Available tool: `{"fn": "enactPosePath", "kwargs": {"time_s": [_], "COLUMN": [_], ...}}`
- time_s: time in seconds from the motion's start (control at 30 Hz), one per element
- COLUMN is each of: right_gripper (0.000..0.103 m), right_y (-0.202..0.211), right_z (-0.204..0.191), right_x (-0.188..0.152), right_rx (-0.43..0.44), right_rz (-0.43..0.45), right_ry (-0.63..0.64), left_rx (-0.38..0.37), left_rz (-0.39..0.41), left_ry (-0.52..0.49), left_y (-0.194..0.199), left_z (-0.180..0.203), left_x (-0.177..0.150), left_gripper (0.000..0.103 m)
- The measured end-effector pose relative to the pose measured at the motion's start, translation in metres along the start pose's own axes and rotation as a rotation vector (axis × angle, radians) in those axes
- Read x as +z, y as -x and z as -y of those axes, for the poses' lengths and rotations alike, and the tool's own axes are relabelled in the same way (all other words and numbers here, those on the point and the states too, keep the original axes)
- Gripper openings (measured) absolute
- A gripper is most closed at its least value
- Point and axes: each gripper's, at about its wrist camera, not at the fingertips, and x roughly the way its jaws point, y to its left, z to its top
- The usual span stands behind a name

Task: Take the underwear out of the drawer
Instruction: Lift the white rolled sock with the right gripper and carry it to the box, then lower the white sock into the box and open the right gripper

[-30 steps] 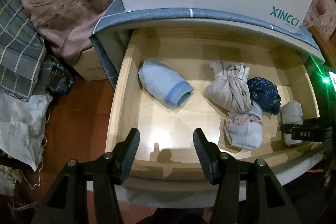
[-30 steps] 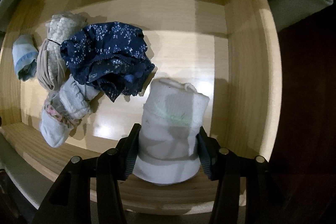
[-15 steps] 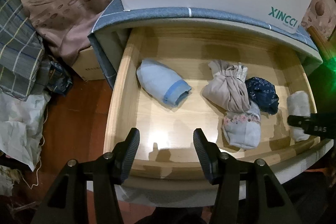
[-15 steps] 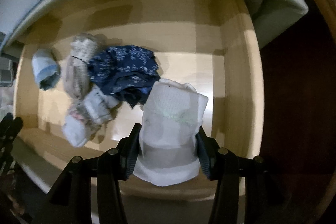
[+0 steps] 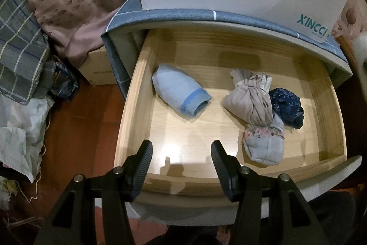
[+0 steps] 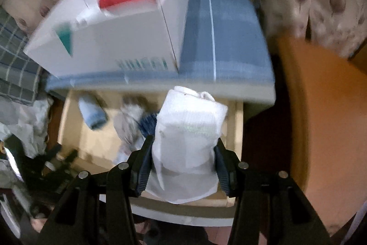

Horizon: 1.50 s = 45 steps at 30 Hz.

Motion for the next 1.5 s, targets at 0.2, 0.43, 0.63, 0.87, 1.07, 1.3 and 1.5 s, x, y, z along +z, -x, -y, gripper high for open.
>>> {"fn": "enactPosePath", "kwargs": {"time_s": [0.2,0.43,0.63,0.87,1.07,1.3,1.5], "right_gripper": [0.046,0.046,0.046,0.047,0.049,0.061,0.072], "right_y": [0.045,0.061,0.042,-0.002,-0.037,-0.055,-0.03], "right_z": [-0.021,-0.062,-0.099,-0.135,-0.146,-0.143,-0.141], "right_x": [0.047,0.097,0.129,0.149,0.156,0.157,0.152], "right_rx": [-0.008,0.028,0.068,0.06,0.048,0.062,0.095], "right_rz": [0.095,0.137,0.119,0.062,0.006,-0.027,0.025], "right_ry": [0.045,0.087,0.121,0.155,0.148,0.113,0.121], "left_rx": [0.004,0.008,0.012,0.011,-0.007,-0.003,-0.002], "left_rz": [0.003,0.005,0.007,0.007,-0.018,-0.031,-0.048], "left_ry": [0.005,0.011,0.019,0.025,0.045,0.045,0.041], "left_y": [0.0,-0.001,0.001,0.001,-0.004,-0.005,-0.008], "left_z": [0.0,-0.001,-0.003,-0.004,-0.006,-0.005,-0.003], "left_x": [-0.001,-0.001,-0.003,-0.002,-0.002,-0.002,-0.001], "left_gripper": [0.054,0.054,0.054,0.054,0.054,0.054,0.054]}}
